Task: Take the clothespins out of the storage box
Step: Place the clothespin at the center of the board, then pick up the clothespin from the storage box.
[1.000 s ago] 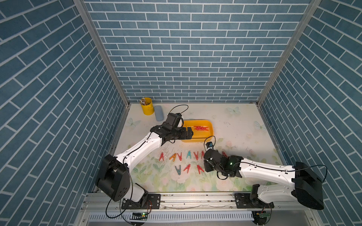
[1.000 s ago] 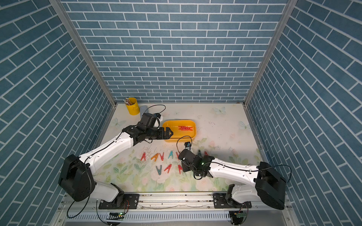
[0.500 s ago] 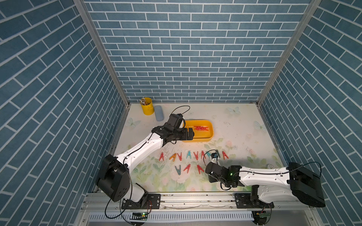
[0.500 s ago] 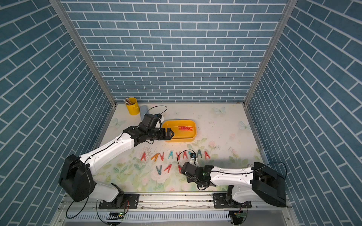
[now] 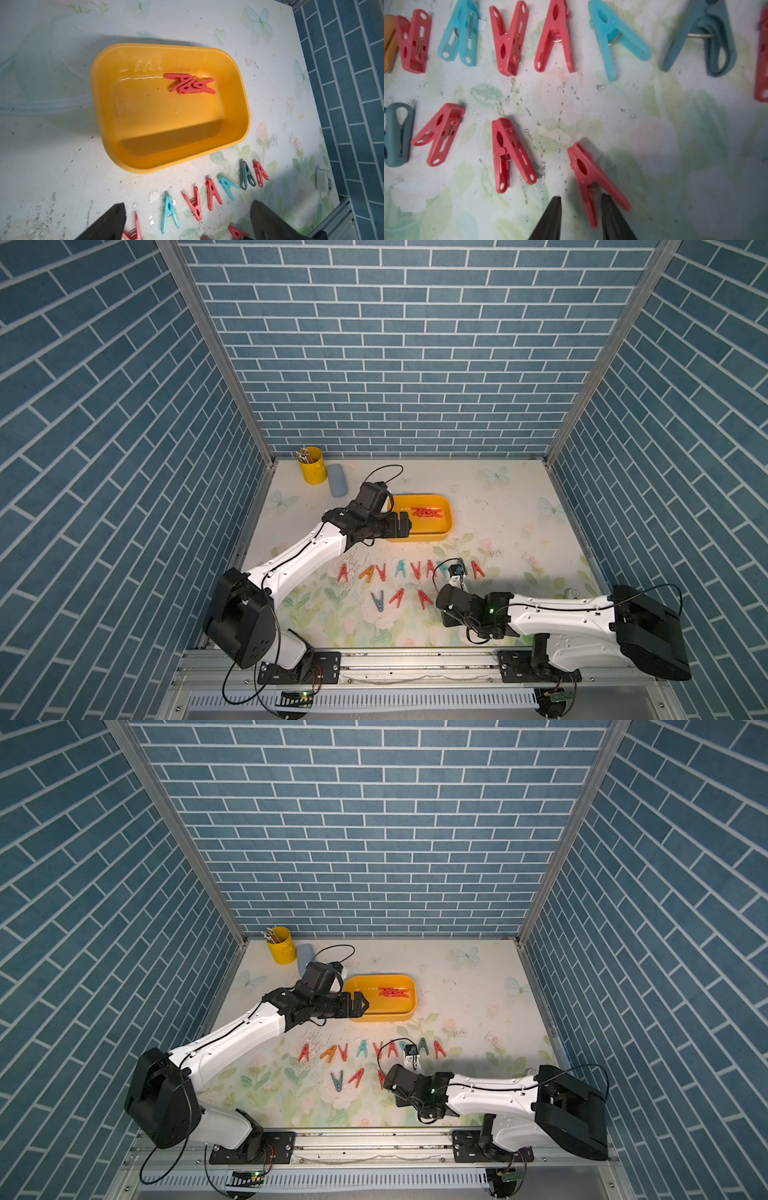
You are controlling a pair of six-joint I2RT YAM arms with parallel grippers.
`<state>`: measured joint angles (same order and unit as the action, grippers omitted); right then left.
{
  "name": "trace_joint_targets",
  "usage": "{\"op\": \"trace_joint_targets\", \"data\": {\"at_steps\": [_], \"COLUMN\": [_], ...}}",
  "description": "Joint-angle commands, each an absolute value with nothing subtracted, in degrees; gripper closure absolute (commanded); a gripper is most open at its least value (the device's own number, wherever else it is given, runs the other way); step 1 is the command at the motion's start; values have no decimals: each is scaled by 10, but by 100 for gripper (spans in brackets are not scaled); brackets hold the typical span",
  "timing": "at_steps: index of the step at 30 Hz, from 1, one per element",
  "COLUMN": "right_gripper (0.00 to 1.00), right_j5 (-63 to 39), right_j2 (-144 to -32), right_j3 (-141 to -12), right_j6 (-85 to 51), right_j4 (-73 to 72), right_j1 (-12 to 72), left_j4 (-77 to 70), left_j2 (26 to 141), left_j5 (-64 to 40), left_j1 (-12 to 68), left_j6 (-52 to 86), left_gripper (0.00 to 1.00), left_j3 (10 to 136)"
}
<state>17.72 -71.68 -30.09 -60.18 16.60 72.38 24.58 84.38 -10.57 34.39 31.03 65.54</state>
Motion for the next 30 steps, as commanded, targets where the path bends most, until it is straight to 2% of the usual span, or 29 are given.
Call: {"op": "trace_joint_targets", "data": {"at_steps": [1, 4, 8, 10, 13, 16, 18, 25, 28, 30], "right_gripper": [59, 49, 33, 30, 18, 8, 2, 1, 1, 1], "right_j5": [215, 243, 252, 249, 246, 241, 238, 205, 189, 180], "right_j2": [-689, -673, -651, -642, -637, -641, -646, -660, -671, -680], "right_j3": [-333, -359, -390, -405, -429, -449, -458, -470, -475, -482], "right_j6": [-593, -572, -523, -495, -456, -422, -405, -363, -350, -342], "right_j4": [212, 239, 242, 238, 231, 227, 221, 184, 169, 161], "right_j1": [727, 721, 686, 663, 630, 602, 587, 530, 508, 495], "left_j4": [248, 247, 250, 253, 262, 273, 281, 309, 313, 319], "left_j2": [860, 878, 905, 921, 952, 985, 1011, 1106, 1147, 1174], "left_j5": [-102, -99, -77, -68, -59, -48, -32, 10, 20, 26], "left_j1": [350, 354, 357, 358, 358, 362, 366, 371, 371, 370], "left_j6": [305, 295, 270, 257, 243, 229, 215, 162, 139, 130], "left_gripper": [1, 1, 9, 17, 32, 39, 49, 53, 70, 71], "left_j3": [678, 694, 717, 730, 754, 785, 808, 892, 924, 947]}}
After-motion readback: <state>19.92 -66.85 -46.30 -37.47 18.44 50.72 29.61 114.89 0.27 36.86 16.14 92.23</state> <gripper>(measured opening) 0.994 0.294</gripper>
